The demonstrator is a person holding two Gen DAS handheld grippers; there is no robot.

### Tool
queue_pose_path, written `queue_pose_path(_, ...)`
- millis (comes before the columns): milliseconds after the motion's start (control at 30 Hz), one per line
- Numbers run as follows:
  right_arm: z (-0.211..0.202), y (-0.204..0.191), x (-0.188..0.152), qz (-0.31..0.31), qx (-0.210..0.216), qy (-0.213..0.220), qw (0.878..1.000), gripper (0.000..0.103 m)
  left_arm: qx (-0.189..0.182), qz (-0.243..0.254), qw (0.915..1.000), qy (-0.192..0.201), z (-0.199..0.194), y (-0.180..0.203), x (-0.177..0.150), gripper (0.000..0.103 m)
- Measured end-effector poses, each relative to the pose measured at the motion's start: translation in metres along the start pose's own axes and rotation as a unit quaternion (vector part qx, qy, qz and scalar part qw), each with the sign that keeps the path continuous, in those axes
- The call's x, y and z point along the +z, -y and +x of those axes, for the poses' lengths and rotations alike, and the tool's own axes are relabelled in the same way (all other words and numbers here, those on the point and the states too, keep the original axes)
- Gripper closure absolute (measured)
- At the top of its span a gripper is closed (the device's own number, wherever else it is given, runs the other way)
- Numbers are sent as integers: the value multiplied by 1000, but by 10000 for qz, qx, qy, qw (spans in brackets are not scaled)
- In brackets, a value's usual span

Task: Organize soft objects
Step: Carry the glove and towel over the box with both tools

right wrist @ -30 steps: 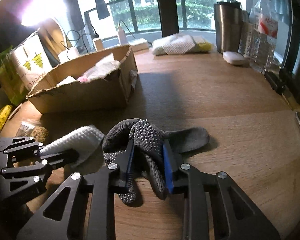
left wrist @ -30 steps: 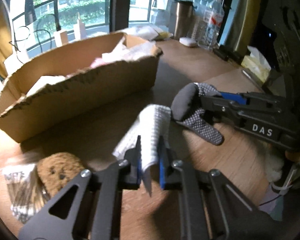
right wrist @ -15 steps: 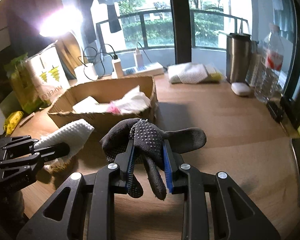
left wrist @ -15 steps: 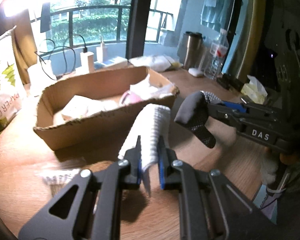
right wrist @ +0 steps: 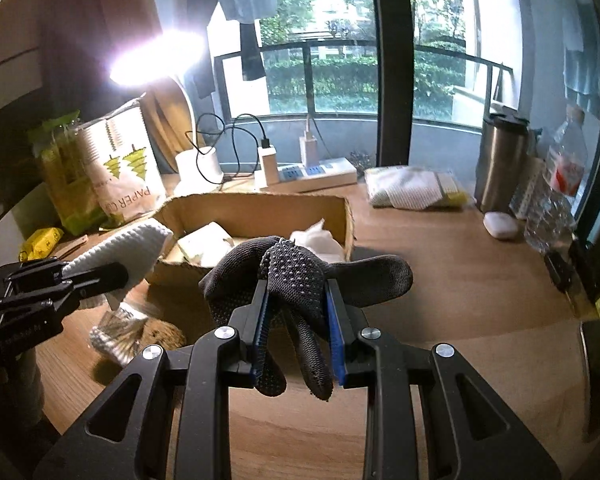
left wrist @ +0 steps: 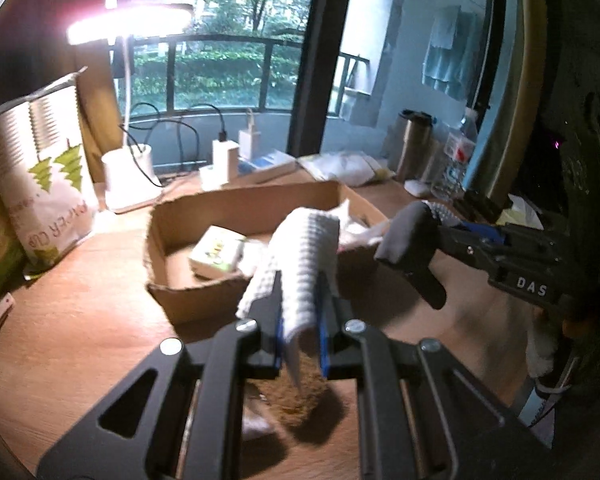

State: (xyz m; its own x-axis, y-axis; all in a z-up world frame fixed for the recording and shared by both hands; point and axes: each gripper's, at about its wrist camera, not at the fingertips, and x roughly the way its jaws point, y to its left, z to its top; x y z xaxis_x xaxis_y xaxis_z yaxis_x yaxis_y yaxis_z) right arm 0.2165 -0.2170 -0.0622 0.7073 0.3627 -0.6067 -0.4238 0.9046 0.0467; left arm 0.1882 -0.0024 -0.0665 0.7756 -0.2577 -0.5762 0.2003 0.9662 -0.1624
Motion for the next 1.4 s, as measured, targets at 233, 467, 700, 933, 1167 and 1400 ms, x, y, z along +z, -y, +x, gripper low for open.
queue_pose_path(233,2,-12,13,-135,35,67,9999,75,146,-95,9997,174,-8,-20,6,91)
queue_pose_path(467,7,-19,23,-235,52,111,9996,75,231,-143,9991,332,-13,-34,13,91)
queue_pose_path(700,13,-23,34,-296,70,174,9994,75,338,-265,9980,458,-12,-49,22,91)
queue_pose_path(933,18,-24,43,-344,80,278,9990,75,431,-334,9969,573,-7,-56,28,91)
queue_pose_path(1167,28,-21,48,-337,100,307,9989,75,598,-287,9958,626,4,-55,31,91)
queue_pose_path(1400,38,-17,55,-272,125,383,9988,75,748,-215,9947,674,18,-55,30,91)
